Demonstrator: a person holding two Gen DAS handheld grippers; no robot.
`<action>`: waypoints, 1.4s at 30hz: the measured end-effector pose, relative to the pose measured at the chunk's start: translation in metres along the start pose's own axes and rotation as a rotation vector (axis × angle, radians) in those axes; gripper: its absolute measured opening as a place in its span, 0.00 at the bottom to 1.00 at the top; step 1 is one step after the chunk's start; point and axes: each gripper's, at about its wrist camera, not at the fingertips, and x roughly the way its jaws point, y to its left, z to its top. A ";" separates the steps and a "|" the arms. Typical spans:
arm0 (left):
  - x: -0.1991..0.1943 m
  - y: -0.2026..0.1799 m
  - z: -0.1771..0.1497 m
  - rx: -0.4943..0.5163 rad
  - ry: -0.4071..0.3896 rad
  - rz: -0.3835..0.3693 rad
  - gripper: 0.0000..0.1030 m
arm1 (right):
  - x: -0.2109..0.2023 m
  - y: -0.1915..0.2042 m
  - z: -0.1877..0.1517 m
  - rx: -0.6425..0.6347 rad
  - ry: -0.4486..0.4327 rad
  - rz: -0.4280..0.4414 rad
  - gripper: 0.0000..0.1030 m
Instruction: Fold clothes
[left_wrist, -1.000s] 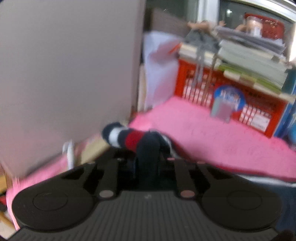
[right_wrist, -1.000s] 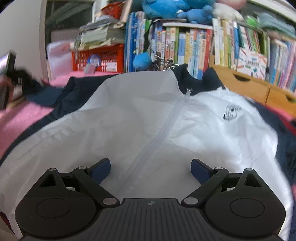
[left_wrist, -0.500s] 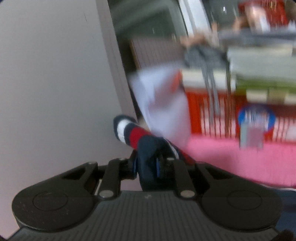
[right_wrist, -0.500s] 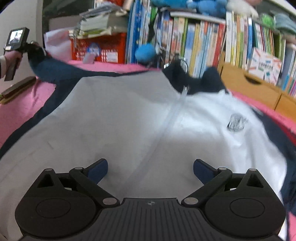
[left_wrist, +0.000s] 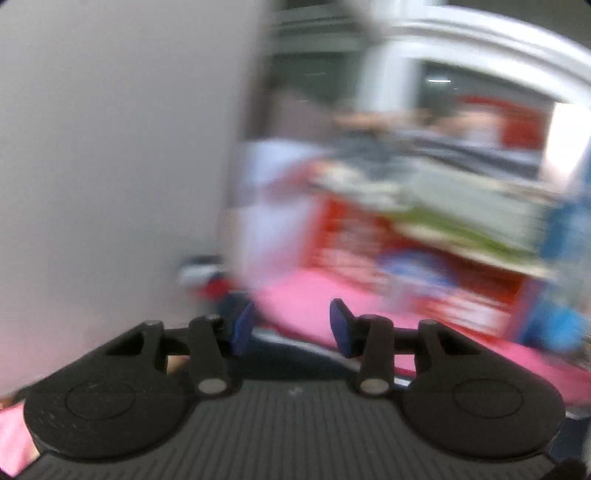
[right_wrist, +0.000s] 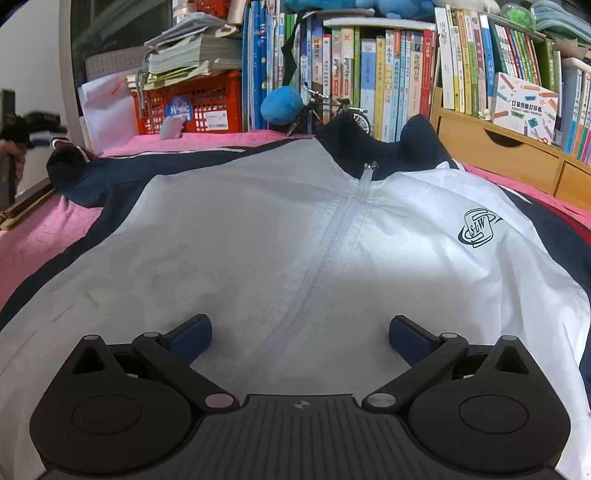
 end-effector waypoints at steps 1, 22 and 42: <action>-0.008 -0.024 -0.006 0.018 0.048 -0.112 0.41 | 0.000 0.000 0.000 0.000 0.000 0.000 1.00; -0.004 -0.200 -0.112 0.421 0.318 -0.312 0.49 | -0.057 -0.157 0.038 -0.017 -0.111 -0.540 1.00; 0.000 -0.197 -0.108 0.413 0.323 -0.317 0.50 | -0.210 -0.411 -0.039 0.725 -0.116 -0.972 0.99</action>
